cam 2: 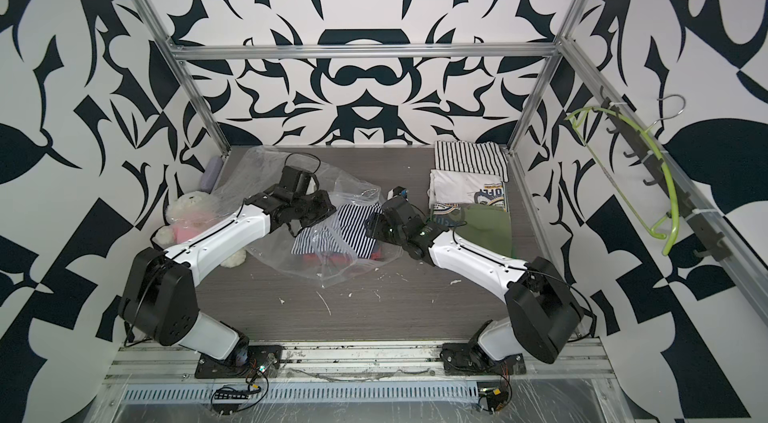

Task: Take the tank top out of the vacuum bag
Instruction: Take out the tank top from the vacuum bag.

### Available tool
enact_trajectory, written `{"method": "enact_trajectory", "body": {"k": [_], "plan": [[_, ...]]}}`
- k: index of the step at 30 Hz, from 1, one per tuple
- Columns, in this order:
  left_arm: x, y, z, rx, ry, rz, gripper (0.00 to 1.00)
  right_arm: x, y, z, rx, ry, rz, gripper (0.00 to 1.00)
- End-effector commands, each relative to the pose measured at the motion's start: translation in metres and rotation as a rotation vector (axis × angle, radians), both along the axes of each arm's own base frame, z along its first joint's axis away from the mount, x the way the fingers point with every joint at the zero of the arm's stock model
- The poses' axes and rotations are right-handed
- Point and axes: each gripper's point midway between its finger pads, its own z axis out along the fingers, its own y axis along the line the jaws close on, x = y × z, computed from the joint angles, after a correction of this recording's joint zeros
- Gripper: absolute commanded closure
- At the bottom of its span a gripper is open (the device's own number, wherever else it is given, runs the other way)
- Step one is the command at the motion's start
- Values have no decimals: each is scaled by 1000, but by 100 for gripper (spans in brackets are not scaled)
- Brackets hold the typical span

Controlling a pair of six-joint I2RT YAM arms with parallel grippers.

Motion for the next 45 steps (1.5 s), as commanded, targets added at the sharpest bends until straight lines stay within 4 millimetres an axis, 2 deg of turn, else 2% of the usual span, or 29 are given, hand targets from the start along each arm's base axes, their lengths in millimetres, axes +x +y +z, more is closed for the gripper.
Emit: {"method": "enact_trajectory", "body": {"k": [1,9,14,18,22,25,31,33,36,40,45], "plan": [[-9,6,-35,30,86,14,100,9,6,6,59,18,7,35],[-15,11,-72,70,157,24,100,24,18,-16,139,121,21,42],[-18,13,-81,81,172,26,100,30,28,-22,172,133,32,47],[-19,12,-82,77,172,22,100,37,44,-5,225,85,100,57],[-19,12,-81,75,171,20,100,37,64,24,268,-8,197,60],[-19,12,-81,75,170,20,100,36,68,30,251,-24,224,60],[-19,12,-80,73,168,19,100,36,74,3,273,50,207,60],[-19,13,-80,77,168,20,100,38,71,-7,290,84,162,55],[-19,13,-81,80,170,20,100,42,61,-25,282,135,79,40],[-19,12,-82,77,172,16,100,49,63,-34,274,151,67,39],[-19,12,-82,81,172,17,100,53,65,-25,264,113,83,75]]}}
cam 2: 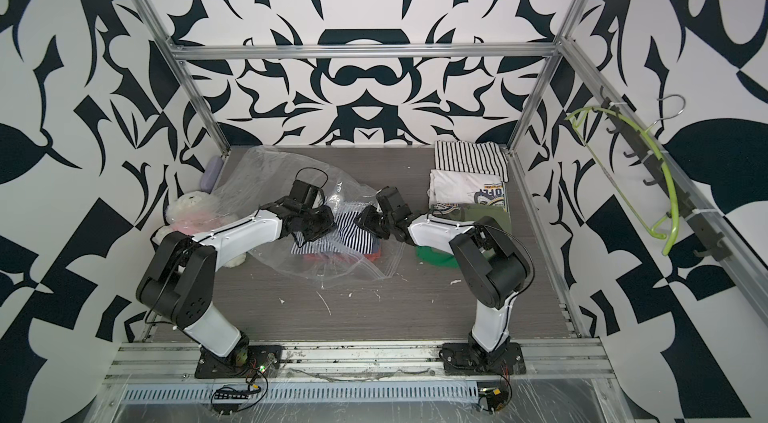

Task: Take the tank top out of the vacuum bag
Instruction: Take out the tank top from the vacuum bag.

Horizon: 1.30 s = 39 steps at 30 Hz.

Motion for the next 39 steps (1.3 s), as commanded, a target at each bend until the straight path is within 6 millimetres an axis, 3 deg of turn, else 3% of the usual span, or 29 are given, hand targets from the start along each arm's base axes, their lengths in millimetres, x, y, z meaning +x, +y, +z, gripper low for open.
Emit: {"method": "enact_trajectory", "body": {"k": [1,3,6,7,9,16,19,23,29,39], "plan": [[-9,8,-18,38,56,6,100,10,7,35,23,-95,11,78],[-9,9,-19,40,55,7,100,8,4,44,-9,-119,21,82],[-9,8,-20,40,60,8,100,2,1,60,-48,-161,42,79],[-9,8,-21,38,61,7,100,-1,3,65,-48,-172,56,82],[-8,8,-21,39,62,7,100,-4,7,72,-35,-184,77,100],[-5,5,-19,34,57,3,100,-10,36,97,-13,-252,174,100],[-5,5,-19,35,60,3,100,-12,46,98,-24,-269,213,100],[-4,7,-18,41,56,8,100,-12,39,91,-84,-260,211,100],[1,13,-11,57,42,28,100,-20,8,101,-204,-296,190,100],[17,6,15,22,-5,15,100,-24,-83,109,-316,-227,74,100]]}}
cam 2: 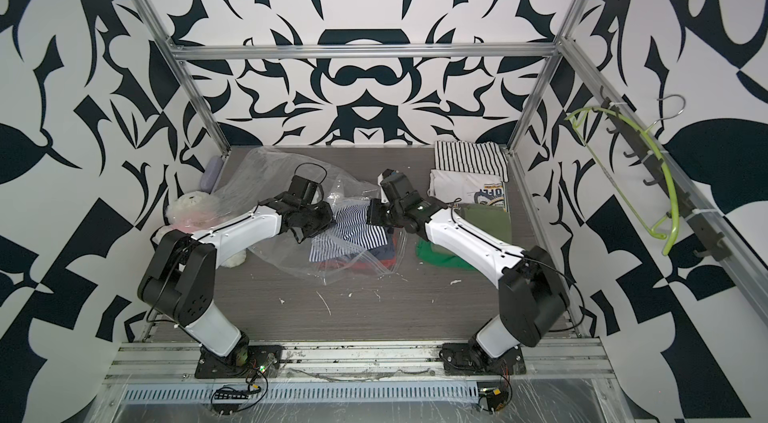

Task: Take the tank top out of the vacuum bag
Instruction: Take out the tank top from the vacuum bag.

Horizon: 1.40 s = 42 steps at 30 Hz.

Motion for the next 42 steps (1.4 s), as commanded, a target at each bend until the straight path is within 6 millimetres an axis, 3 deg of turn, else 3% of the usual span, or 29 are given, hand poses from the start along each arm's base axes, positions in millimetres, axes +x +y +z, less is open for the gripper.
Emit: {"method": "enact_trajectory", "body": {"k": [1,6,13,17,28,35,42], "plan": [[9,3,5,15,-5,4,100,-2,-34,11,-65,-7,-33,100],[17,-3,5,4,-5,4,100,2,-59,27,-87,-33,-53,100],[19,-7,2,-4,3,4,100,4,-65,40,-70,-46,-42,100],[18,-6,-1,-1,9,4,100,8,-79,47,-86,-75,-65,100],[23,-17,7,-42,7,-5,100,27,-170,81,-470,-221,-156,100],[23,-17,6,-41,13,-7,100,28,-225,65,-610,-127,-231,100],[23,-17,7,-37,12,-10,100,29,-262,64,-668,-95,-300,100]]}}
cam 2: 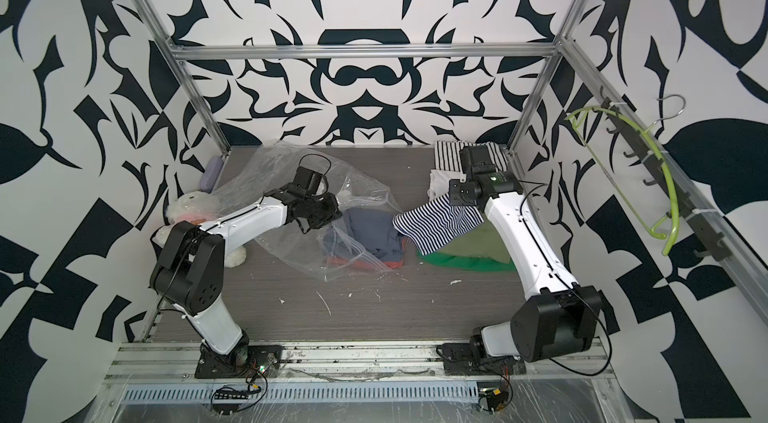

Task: Take the tank top out of the vacuum bag
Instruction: Take out the tank top from the vacuum bag.

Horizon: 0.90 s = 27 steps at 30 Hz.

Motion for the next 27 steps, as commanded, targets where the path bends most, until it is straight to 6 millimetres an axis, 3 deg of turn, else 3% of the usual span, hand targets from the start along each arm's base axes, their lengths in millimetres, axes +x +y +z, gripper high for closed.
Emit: {"method": "enact_trajectory", "body": {"k": [1,8,13,15,16,18,19,21,24,27], "plan": [[3,1,-1,9,11,7,100,5,-21,27,-62,-62,-35,100],[4,1,-2,11,12,6,100,-1,-53,31,-95,-39,-137,100],[3,1,-4,8,17,4,100,-4,-77,6,-107,25,-215,100],[4,-1,-4,5,16,2,100,-1,-88,-9,-106,57,-249,91],[4,-1,-4,4,15,2,100,1,-94,-17,-114,69,-269,78],[5,-1,-2,3,13,1,100,2,-106,-24,-138,83,-312,42],[5,-1,-2,4,12,0,100,1,-111,-23,-158,85,-327,33],[5,-1,-1,6,10,0,100,-1,-114,-14,-173,67,-342,26],[3,1,-2,8,11,3,100,-9,-109,5,-149,13,-334,24],[2,1,-4,8,18,11,100,-13,-77,10,-49,-24,-226,24]]}}
